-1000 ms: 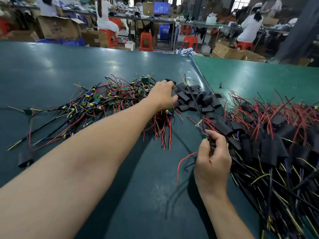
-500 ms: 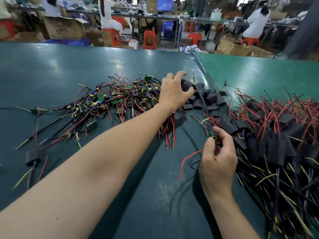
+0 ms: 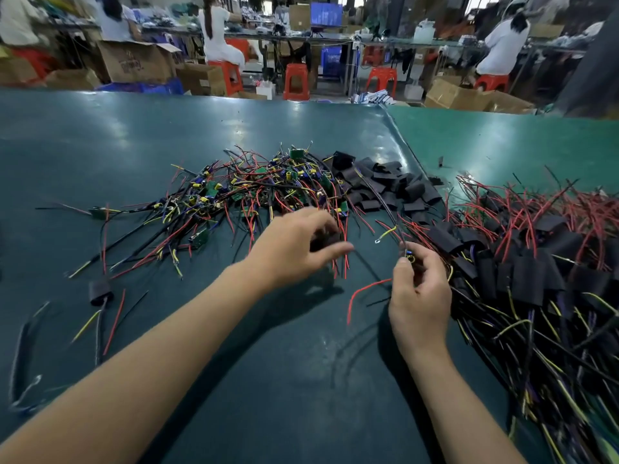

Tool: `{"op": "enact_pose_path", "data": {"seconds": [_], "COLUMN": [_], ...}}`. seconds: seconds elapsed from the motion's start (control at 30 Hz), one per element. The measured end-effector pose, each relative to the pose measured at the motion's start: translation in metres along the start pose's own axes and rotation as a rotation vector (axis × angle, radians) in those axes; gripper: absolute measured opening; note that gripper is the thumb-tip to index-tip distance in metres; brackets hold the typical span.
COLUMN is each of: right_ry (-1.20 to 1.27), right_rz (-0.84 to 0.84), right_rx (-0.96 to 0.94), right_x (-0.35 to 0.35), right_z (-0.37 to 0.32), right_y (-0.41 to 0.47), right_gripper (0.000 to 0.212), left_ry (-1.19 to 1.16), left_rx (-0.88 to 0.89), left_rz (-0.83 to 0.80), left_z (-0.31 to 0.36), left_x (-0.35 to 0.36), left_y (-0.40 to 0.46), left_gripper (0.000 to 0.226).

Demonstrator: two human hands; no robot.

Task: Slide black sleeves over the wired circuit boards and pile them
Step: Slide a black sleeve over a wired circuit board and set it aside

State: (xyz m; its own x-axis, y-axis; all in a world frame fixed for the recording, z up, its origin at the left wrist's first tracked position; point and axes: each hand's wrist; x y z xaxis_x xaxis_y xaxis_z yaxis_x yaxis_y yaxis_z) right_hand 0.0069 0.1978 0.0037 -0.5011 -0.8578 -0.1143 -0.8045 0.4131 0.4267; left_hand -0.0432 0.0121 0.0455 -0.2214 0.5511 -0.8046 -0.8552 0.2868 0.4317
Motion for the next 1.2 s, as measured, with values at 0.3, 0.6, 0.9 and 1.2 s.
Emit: {"op": "enact_pose_path", "data": {"seconds": [0.3,0.6,0.9,1.2], "right_ry": [0.455,0.559,0.444,0.501], "right_rz": [-0.245,-0.327,-0.361,-0.303], "right_rx": [0.207,0.262,0.211,0.238], "right_x": [0.002,0.003,0.005,0.003], "right_z": [-0.005,-0.004,-0.006,-0.005], "right_y": [-0.002,-0.002,-0.005,-0.003], "right_gripper": [0.021,0.018,0.011,0.016], "left_ry": [0.019,-0.253,-0.17,-0.167], "left_rx": [-0.041,-0.179,-0.08,-0.001], "left_rz": [-0.282,-0.233,-0.269,-0.186], "left_z": [-0.013,-0.022,-0.024,-0.023], "left_x": [-0.014,-0.022,-0.025,-0.026], "left_y": [-0.085,-0.1,-0.099,-0.098], "left_gripper": [0.057,0.039,0.05,0.037]}}
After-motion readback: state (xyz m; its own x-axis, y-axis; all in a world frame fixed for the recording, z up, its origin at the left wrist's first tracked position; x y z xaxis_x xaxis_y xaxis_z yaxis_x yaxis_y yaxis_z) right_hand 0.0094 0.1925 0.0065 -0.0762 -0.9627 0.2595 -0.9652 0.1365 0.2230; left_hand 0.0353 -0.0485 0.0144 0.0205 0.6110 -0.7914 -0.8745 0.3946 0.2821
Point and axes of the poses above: each hand's wrist, its own y-axis towards the middle knuckle, its own x-axis out of the palm, z = x × y, and after that the axes turned 4 degrees about -x, right-handed
